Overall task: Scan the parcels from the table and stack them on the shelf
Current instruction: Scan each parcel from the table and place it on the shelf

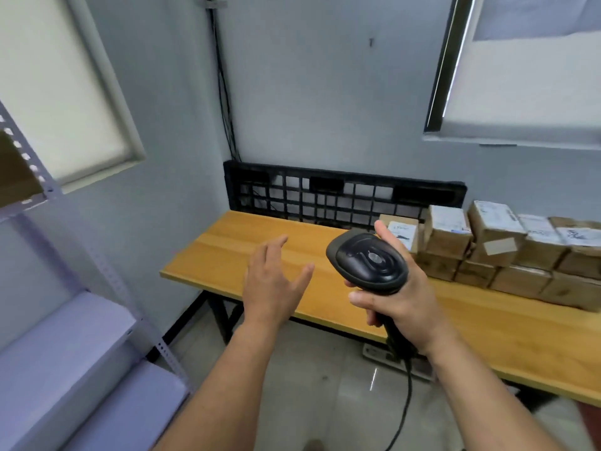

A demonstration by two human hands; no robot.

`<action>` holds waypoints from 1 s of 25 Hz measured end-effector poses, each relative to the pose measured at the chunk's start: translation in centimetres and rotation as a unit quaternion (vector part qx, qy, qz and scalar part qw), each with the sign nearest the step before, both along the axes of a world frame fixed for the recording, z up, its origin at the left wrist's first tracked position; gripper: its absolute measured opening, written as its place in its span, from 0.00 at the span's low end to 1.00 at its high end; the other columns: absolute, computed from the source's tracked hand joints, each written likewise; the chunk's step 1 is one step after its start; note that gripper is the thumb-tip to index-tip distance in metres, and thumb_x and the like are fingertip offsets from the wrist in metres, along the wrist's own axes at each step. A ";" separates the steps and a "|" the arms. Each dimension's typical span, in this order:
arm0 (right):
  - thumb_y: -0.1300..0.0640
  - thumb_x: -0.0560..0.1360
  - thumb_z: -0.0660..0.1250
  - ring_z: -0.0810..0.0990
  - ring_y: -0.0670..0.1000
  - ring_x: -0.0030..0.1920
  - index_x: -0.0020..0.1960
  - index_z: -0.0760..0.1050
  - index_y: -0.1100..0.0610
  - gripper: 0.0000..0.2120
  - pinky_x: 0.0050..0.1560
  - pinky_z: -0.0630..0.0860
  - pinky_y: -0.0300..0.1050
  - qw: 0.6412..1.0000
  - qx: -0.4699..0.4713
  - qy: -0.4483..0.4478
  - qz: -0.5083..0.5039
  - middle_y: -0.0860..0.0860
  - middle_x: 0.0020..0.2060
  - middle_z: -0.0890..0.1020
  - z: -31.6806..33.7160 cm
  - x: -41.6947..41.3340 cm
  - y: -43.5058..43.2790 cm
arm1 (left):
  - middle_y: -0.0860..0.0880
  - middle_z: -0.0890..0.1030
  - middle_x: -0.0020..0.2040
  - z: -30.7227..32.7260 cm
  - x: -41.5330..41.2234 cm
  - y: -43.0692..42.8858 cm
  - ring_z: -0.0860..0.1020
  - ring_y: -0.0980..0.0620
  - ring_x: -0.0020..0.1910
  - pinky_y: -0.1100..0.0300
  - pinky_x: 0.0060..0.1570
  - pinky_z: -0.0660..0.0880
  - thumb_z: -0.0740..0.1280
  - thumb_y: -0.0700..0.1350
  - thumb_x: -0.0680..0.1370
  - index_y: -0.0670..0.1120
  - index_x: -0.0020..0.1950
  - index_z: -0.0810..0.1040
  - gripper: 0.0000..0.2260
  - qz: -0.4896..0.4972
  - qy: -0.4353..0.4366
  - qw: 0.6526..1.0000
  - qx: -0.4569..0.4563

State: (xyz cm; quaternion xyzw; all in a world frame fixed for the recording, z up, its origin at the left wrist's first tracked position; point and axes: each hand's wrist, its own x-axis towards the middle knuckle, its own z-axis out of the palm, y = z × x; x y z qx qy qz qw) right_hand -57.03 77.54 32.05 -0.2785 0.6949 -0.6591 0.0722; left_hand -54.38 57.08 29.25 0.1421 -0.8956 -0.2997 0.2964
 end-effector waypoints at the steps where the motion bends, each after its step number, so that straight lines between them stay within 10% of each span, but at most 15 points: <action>1: 0.60 0.60 0.83 0.78 0.51 0.27 0.69 0.59 0.31 0.50 0.26 0.77 0.46 1.000 0.003 -0.003 -0.018 0.58 0.53 0.83 -0.3 -0.8 0.9 | 0.50 0.70 0.66 -0.2 -1.3 0.8 0.70 0.50 0.65 0.51 0.62 0.70 0.69 0.56 0.75 0.50 0.72 0.66 0.28 -0.014 -0.002 1.000 0.001; 25: 0.67 0.64 0.80 0.77 0.55 0.27 0.74 0.57 0.34 0.52 0.29 0.78 0.48 0.940 0.099 -0.202 -0.257 0.48 0.59 0.80 -11.8 -27.6 5.5 | 0.48 0.67 0.70 -10.7 -36.4 6.4 0.67 0.51 0.67 0.59 0.60 0.66 0.57 0.52 0.83 0.48 0.76 0.60 0.22 -0.246 -0.261 0.927 0.108</action>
